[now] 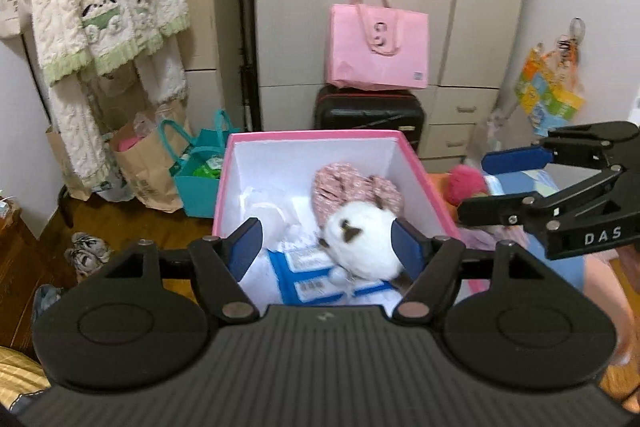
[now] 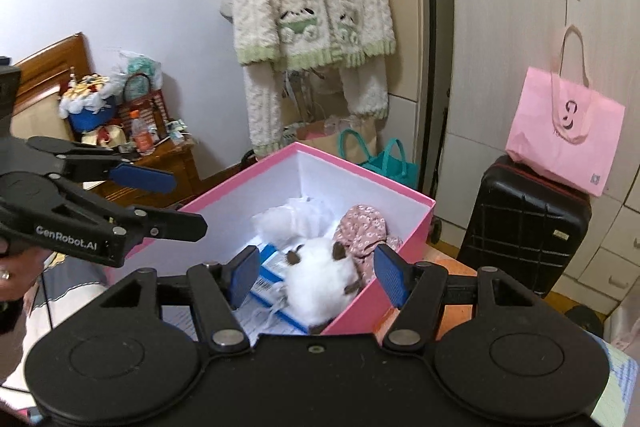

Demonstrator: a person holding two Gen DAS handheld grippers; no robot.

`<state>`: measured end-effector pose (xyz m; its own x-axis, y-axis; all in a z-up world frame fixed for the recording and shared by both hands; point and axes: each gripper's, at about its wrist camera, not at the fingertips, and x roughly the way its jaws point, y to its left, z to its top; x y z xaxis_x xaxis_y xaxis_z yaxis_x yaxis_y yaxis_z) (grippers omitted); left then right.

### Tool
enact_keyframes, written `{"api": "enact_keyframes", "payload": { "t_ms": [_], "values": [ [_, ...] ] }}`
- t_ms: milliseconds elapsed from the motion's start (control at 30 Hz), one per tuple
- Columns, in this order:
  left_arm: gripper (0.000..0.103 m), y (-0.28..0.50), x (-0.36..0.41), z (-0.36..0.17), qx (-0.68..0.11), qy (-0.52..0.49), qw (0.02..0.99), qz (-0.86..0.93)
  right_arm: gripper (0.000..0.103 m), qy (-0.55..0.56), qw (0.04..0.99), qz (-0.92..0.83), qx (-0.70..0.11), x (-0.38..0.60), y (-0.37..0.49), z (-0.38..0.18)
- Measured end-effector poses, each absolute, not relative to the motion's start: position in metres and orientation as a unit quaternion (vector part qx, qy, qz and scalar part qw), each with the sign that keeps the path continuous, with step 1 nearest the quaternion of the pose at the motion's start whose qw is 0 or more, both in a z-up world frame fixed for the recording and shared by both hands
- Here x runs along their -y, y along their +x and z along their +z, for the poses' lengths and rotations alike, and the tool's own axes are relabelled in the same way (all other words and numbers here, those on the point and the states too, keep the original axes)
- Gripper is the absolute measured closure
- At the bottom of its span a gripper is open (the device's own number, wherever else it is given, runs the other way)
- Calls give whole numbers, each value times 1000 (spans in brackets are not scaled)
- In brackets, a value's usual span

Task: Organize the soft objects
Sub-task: 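Move both tools back toward the purple plush toy on the bed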

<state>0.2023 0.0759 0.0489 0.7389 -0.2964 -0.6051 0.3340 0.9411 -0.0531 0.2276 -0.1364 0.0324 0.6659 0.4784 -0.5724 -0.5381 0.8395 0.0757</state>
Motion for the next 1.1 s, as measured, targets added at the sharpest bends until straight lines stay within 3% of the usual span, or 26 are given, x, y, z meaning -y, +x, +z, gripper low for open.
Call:
{"api": "enact_keyframes", "payload": {
  "t_ms": [633, 1100],
  "values": [
    [30, 116, -6, 67, -335, 82, 884, -316, 33, -81, 926, 236, -284, 227, 102, 41],
    [30, 117, 79, 39, -367, 121, 859, -335, 33, -95, 911, 268, -297, 254, 95, -4]
  ]
}}
